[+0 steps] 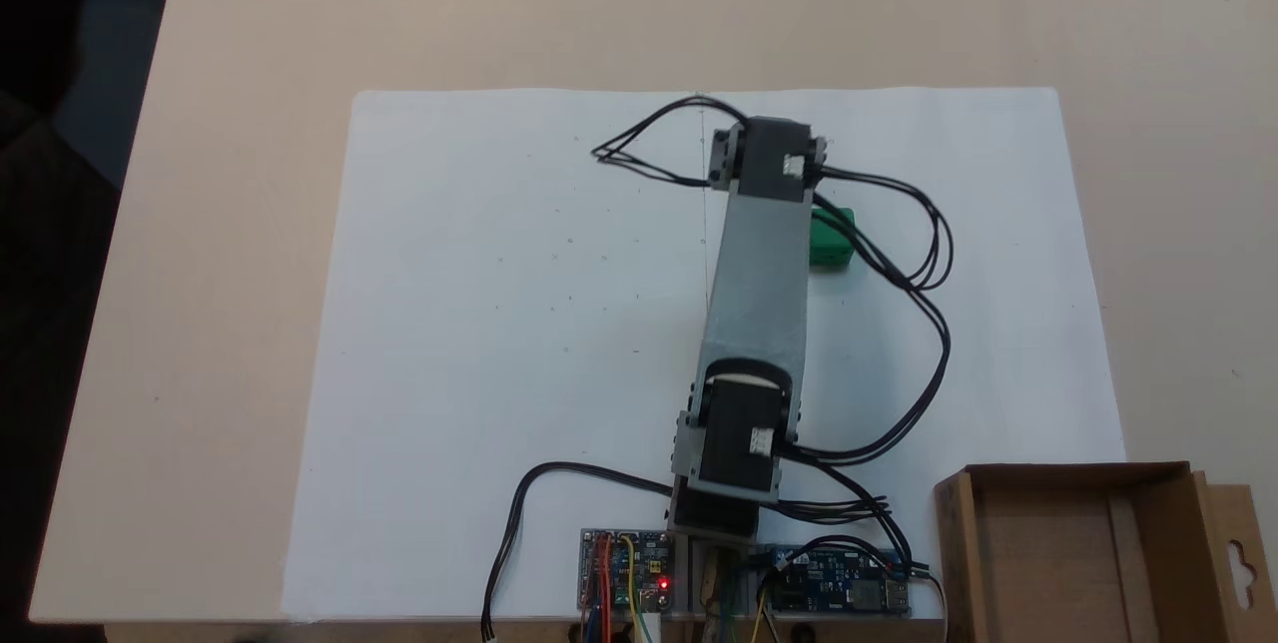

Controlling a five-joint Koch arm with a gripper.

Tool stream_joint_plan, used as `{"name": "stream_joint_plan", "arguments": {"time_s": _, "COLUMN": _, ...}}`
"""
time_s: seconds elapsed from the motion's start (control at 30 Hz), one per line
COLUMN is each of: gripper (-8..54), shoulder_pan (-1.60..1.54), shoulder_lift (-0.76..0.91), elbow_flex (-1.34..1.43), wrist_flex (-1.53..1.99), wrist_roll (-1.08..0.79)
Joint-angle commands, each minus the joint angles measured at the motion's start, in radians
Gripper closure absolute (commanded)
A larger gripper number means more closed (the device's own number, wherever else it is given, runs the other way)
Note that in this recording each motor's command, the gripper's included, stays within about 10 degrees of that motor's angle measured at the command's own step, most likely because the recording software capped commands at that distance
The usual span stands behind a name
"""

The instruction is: Grasp a green dice and put it in the bin.

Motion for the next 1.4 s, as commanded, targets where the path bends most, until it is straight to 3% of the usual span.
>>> {"name": "stream_joint_plan", "arguments": {"time_s": 0.0, "gripper": 1.2, "shoulder_pan": 0.041, "shoulder_lift": -0.072, "elbow_flex": -0.112, "wrist_flex": 0.114, "wrist_roll": 0.074}}
{"name": "stream_joint_plan", "arguments": {"time_s": 0.33, "gripper": 1.5, "shoulder_pan": 0.161, "shoulder_lift": -0.310, "elbow_flex": -0.353, "wrist_flex": 0.195, "wrist_roll": -0.011}}
{"name": "stream_joint_plan", "arguments": {"time_s": 0.5, "gripper": 1.5, "shoulder_pan": 0.230, "shoulder_lift": -0.310, "elbow_flex": -0.354, "wrist_flex": 0.196, "wrist_roll": -0.100}}
{"name": "stream_joint_plan", "arguments": {"time_s": 1.07, "gripper": 1.5, "shoulder_pan": 0.520, "shoulder_lift": -0.265, "elbow_flex": -0.354, "wrist_flex": 0.354, "wrist_roll": -0.117}}
{"name": "stream_joint_plan", "arguments": {"time_s": 1.37, "gripper": 1.4, "shoulder_pan": 0.531, "shoulder_lift": -0.275, "elbow_flex": -0.353, "wrist_flex": 0.291, "wrist_roll": -0.383}}
